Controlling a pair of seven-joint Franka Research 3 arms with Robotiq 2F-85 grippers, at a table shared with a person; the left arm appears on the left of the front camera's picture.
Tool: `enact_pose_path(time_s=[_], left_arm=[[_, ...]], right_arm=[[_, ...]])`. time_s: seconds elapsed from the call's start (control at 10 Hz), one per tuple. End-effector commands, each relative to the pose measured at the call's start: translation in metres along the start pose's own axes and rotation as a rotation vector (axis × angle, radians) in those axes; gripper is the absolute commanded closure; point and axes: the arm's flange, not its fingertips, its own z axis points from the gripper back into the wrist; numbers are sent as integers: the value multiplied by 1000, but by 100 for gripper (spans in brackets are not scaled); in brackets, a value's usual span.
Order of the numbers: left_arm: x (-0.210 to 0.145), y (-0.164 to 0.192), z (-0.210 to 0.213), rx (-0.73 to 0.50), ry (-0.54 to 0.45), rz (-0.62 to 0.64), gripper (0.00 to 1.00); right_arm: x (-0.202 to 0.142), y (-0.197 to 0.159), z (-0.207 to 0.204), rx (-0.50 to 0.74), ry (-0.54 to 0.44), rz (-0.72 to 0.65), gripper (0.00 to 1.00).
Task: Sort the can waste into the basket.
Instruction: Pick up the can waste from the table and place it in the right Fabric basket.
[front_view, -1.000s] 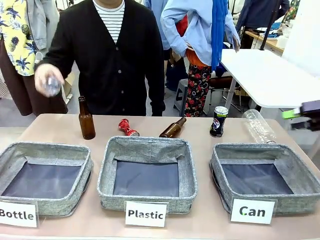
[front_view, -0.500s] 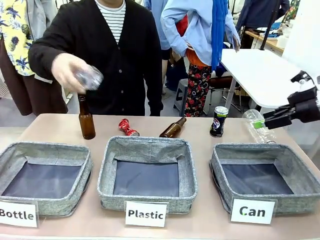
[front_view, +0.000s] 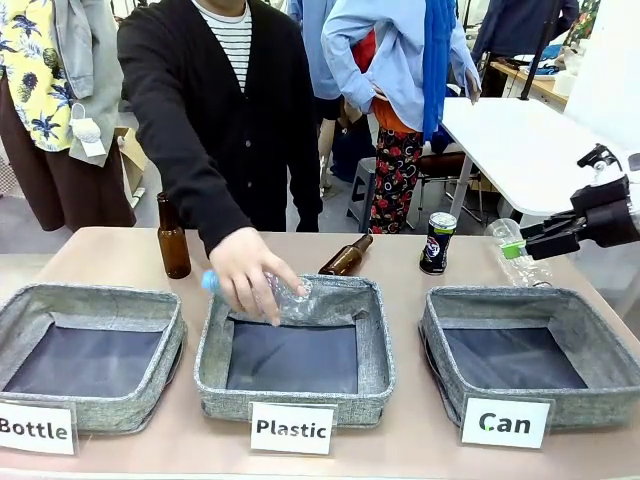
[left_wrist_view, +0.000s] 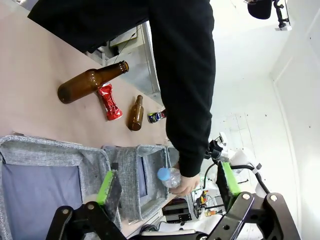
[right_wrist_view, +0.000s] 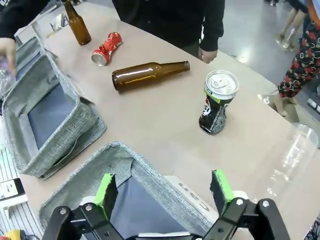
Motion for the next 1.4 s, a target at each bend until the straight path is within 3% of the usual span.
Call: enact_pose_path(time_s=[0.0, 0.6, 1.0, 1.3], left_arm=[[0, 0, 1, -10, 2, -25, 0], [0, 0, 1, -10, 2, -25, 0], [0, 0, 1, -10, 2, -25, 0], [0, 0, 1, -10, 2, -25, 0]], right_arm=[[-2, -41, -31, 16, -34, 43, 0], [-20, -116, -116, 115, -157, 168, 0], [-30, -119, -166, 95, -258, 272, 0], [-33, -121, -186, 49, -324, 249, 0]])
